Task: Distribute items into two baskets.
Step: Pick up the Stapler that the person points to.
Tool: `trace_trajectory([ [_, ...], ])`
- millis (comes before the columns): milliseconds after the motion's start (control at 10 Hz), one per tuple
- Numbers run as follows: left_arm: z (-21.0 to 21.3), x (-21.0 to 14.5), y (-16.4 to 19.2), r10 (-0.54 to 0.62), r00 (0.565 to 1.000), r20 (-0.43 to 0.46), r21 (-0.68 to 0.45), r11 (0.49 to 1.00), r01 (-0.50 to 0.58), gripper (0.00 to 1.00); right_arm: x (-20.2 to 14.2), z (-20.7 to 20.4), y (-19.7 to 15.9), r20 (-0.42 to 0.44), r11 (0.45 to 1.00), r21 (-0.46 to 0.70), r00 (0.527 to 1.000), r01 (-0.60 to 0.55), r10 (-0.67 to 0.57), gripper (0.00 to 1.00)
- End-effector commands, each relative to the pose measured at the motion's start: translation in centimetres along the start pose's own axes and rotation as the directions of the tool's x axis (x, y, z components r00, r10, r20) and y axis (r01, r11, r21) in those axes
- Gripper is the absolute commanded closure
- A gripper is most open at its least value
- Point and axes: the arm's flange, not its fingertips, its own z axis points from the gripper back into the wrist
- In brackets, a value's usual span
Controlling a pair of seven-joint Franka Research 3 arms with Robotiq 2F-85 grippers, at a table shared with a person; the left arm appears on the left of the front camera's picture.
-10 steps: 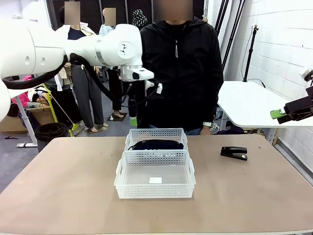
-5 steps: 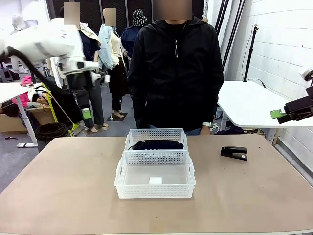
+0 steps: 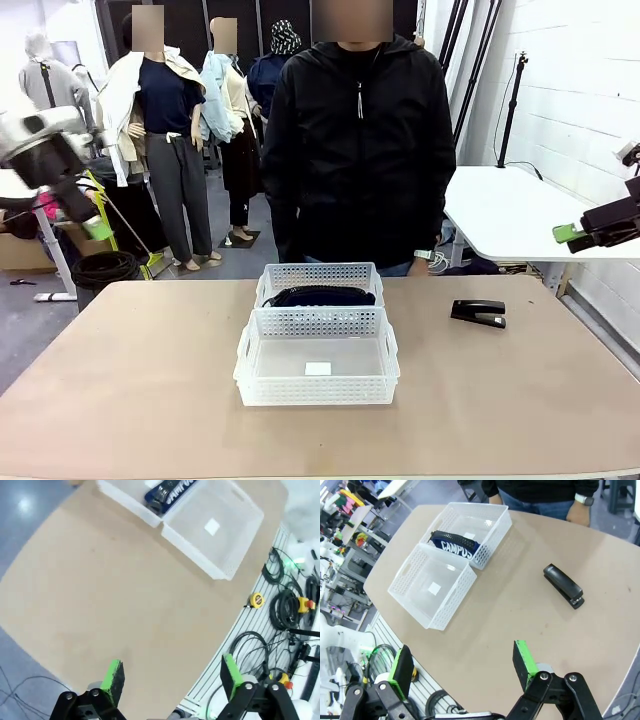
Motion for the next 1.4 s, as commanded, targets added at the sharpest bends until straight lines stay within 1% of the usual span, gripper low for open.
trace_trajectory([
  [0,-2.2,-2.4,-0.7,0.066,0.997,-0.033,0.049,0.997,-0.064,0.00,-0.1,-0.2,0.0,0.001,1.000,0.004,1.000,0.000,0.000,0.00],
  [100,-2.7,-4.4,0.6,0.129,0.992,0.006,0.059,0.990,-0.130,0.00,-0.1,-0.2,0.0,0.001,1.000,0.004,1.000,0.000,0.000,0.00],
  [300,-2.2,-8.3,2.8,0.216,0.970,0.107,0.047,0.974,-0.222,0.00,-0.1,-0.2,0.0,0.001,1.000,0.004,1.000,0.000,0.000,0.00],
  [400,-2.1,-9.9,4.4,0.245,0.946,0.213,0.017,0.967,-0.254,0.00,-0.1,-0.2,0.0,0.001,1.000,0.004,1.000,0.000,0.000,0.00],
  [500,-2.4,-11.0,5.6,0.256,0.923,0.288,0.005,0.963,-0.268,0.00,-0.1,-0.2,0.0,0.001,1.000,0.004,1.000,0.000,0.000,0.00],
  [600,-2.6,-11.9,6.4,0.247,0.897,0.366,-0.038,0.967,-0.251,0.00,-0.1,-0.2,0.0,0.001,1.000,0.004,1.000,0.000,0.000,0.00],
  [700,-2.4,-12.3,7.2,0.250,0.872,0.420,-0.069,0.967,-0.244,0.00,-0.1,-0.2,0.0,0.001,1.000,0.004,1.000,0.000,0.000,0.00],
  [800,-2.3,-12.1,7.8,0.240,0.858,0.453,-0.089,0.970,-0.225,0.00,-0.1,-0.2,0.0,0.001,1.000,0.004,1.000,0.000,0.000,0.00],
  [900,-2.2,-12.0,8.1,0.238,0.835,0.497,-0.099,0.971,-0.218,0.00,-0.1,-0.2,0.0,0.001,1.000,0.004,1.000,0.000,0.000,0.00],
  [1000,-1.8,-12.1,8.3,0.243,0.801,0.547,-0.109,0.969,-0.220,0.00,-0.1,-0.2,0.0,0.001,1.000,0.004,1.000,0.000,0.000,0.00],
  [1100,-1.8,-12.2,8.5,0.243,0.789,0.565,-0.098,0.969,-0.229,0.00,-0.1,-0.2,0.0,0.001,1.000,0.004,1.000,0.000,0.000,0.00],
  [1200,-1.9,-12.1,8.5,0.237,0.788,0.568,-0.091,0.970,-0.226,0.00,-0.1,-0.2,0.0,0.001,1.000,0.004,1.000,0.000,0.000,0.00],
  [1300,-1.7,-12.0,7.9,0.266,0.806,0.528,-0.110,0.963,-0.246,0.00,-0.1,-0.2,0.0,0.001,1.000,0.004,1.000,0.000,0.000,0.00],
])
